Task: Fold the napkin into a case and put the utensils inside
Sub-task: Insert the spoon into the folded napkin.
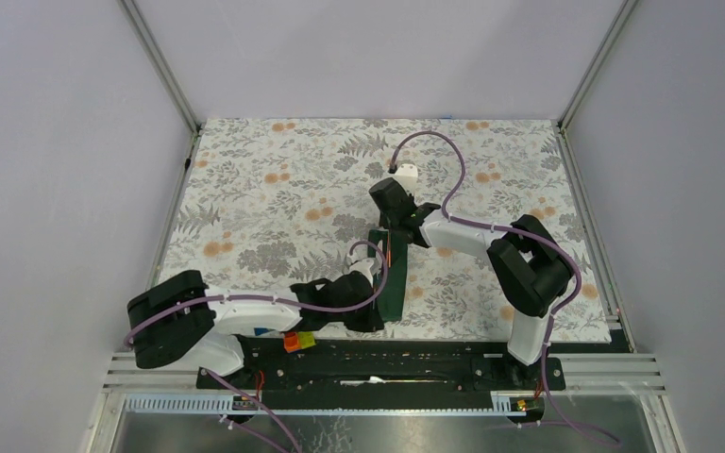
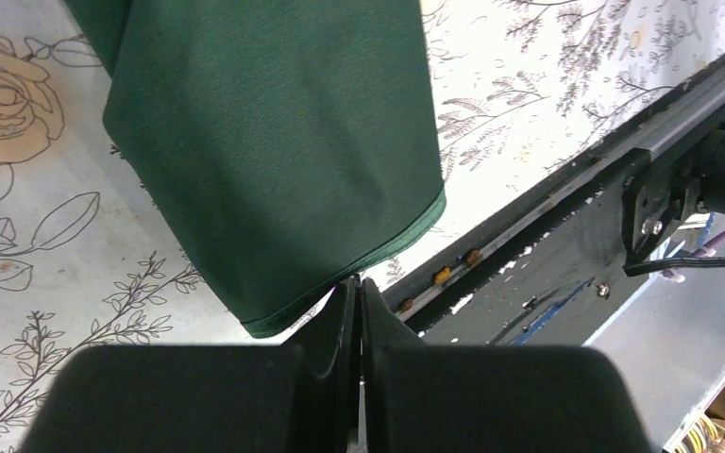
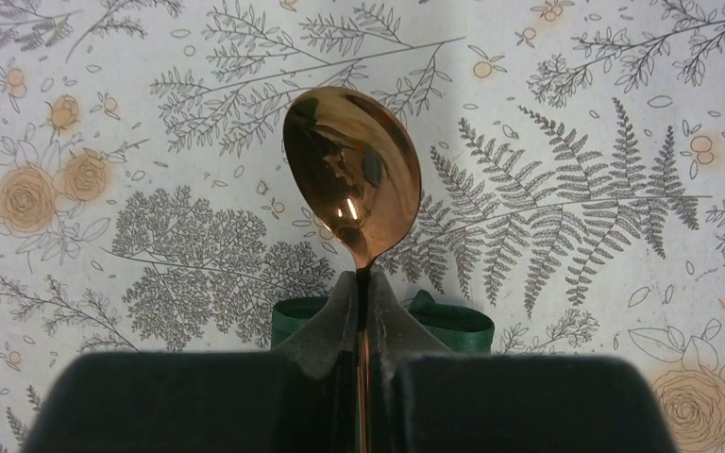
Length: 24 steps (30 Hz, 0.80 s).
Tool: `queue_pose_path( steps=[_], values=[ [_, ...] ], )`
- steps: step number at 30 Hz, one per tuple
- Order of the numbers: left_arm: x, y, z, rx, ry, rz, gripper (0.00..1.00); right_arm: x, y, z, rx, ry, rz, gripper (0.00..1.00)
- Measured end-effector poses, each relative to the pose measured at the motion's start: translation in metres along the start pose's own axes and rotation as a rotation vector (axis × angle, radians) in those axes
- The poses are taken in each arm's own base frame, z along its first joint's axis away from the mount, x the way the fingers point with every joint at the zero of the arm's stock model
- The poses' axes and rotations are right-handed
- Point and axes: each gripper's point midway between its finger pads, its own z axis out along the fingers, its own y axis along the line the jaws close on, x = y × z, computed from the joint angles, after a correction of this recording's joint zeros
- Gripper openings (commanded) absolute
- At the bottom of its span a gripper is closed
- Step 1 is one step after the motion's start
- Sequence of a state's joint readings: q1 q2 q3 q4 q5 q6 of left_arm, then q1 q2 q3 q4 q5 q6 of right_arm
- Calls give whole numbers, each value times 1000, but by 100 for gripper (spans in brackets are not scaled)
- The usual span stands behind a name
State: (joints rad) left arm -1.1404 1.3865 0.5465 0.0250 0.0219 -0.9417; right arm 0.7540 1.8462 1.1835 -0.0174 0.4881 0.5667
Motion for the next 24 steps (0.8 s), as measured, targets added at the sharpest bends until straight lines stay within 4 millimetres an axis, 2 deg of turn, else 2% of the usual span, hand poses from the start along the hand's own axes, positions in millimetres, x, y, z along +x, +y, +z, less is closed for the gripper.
queue_pose_path(
  steps=[7, 14, 24],
  values=[
    [5, 11, 8, -40, 22, -27, 2, 14, -1, -4, 9, 45, -2, 0],
    [0, 11, 11, -40, 12, -51, 1, 27, 5, -11, 6, 75, -9, 0],
    [-3, 10, 13, -31, 4, -63, 1, 44, -2, -16, 38, 122, -1, 0]
  ],
)
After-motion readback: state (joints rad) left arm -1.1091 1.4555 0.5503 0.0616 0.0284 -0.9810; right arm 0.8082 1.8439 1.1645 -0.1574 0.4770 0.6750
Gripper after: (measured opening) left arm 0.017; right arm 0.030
